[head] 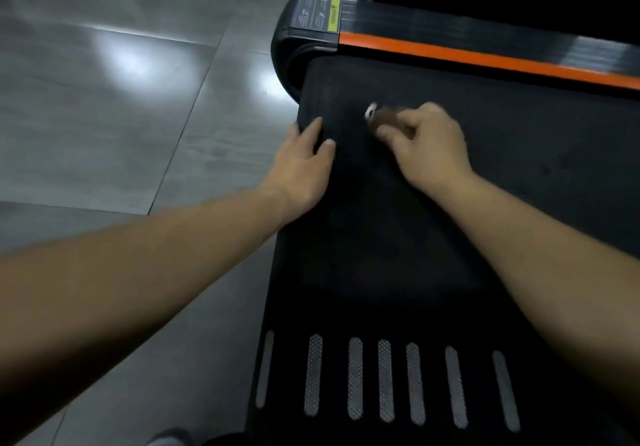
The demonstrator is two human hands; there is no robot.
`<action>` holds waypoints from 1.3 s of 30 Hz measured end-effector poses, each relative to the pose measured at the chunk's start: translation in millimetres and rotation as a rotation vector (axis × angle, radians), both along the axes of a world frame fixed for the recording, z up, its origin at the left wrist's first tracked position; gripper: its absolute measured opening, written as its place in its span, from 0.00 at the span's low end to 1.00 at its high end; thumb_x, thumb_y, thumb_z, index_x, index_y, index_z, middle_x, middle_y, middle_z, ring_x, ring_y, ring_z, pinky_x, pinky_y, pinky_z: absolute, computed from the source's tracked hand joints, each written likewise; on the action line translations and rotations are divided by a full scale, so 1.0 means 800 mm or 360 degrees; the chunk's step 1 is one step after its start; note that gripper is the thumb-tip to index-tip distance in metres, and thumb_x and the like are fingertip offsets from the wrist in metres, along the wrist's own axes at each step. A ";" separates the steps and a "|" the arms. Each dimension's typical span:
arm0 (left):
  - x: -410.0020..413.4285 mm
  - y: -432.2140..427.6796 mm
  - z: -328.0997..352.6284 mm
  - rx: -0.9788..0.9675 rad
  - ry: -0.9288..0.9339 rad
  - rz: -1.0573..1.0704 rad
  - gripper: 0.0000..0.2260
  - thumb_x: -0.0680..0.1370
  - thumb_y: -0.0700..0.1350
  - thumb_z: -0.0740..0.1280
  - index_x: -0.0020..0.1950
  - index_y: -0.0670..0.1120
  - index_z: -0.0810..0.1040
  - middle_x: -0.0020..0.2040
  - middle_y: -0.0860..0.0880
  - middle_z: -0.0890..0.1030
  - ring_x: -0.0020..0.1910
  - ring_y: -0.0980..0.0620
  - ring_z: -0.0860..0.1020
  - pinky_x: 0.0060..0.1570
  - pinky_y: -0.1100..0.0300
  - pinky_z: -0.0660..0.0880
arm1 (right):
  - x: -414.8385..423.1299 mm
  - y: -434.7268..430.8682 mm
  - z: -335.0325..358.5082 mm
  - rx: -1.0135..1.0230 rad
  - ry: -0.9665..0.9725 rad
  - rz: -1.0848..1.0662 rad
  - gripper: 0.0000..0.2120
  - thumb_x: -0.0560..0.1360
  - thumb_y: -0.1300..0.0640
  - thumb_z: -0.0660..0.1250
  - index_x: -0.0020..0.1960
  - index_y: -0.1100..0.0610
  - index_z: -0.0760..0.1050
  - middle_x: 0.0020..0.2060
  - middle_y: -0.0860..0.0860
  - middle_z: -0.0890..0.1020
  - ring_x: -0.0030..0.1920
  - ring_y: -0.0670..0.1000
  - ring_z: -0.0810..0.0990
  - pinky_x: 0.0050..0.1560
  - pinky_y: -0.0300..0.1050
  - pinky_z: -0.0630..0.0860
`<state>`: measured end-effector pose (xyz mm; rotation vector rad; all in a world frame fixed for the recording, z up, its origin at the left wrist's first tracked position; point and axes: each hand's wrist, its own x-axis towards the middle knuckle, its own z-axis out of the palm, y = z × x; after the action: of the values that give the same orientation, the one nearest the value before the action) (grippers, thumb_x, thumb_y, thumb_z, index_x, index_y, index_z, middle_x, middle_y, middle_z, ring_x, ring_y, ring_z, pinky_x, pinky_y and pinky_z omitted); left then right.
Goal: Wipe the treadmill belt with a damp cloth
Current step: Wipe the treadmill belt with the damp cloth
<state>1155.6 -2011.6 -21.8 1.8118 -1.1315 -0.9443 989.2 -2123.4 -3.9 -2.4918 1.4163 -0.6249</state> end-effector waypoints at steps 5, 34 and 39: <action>-0.004 0.000 -0.011 0.0035 -0.0333 -0.0025 0.33 0.82 0.60 0.62 0.84 0.57 0.51 0.85 0.49 0.46 0.83 0.48 0.49 0.80 0.52 0.52 | -0.006 -0.004 0.010 0.0061 0.0029 0.0372 0.10 0.75 0.47 0.71 0.52 0.50 0.84 0.43 0.51 0.77 0.44 0.53 0.76 0.45 0.48 0.72; -0.012 0.001 -0.006 0.0088 -0.0477 -0.0062 0.48 0.72 0.71 0.69 0.83 0.58 0.46 0.84 0.49 0.43 0.83 0.49 0.45 0.78 0.52 0.53 | 0.067 -0.103 0.003 0.0032 -0.0006 -0.0093 0.11 0.76 0.42 0.67 0.51 0.48 0.82 0.45 0.50 0.77 0.47 0.53 0.77 0.44 0.45 0.68; -0.009 0.003 -0.004 0.0109 -0.0439 -0.0081 0.48 0.73 0.70 0.69 0.83 0.59 0.45 0.84 0.50 0.42 0.83 0.50 0.45 0.78 0.53 0.53 | 0.035 -0.135 0.017 0.0009 0.0062 -0.0425 0.14 0.76 0.41 0.67 0.53 0.49 0.82 0.48 0.50 0.82 0.52 0.55 0.80 0.47 0.47 0.74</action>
<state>1148.2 -2008.8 -24.7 2.0229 -1.3325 -0.7859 1017.4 -2231.3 9.9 -2.3409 1.7806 -0.6206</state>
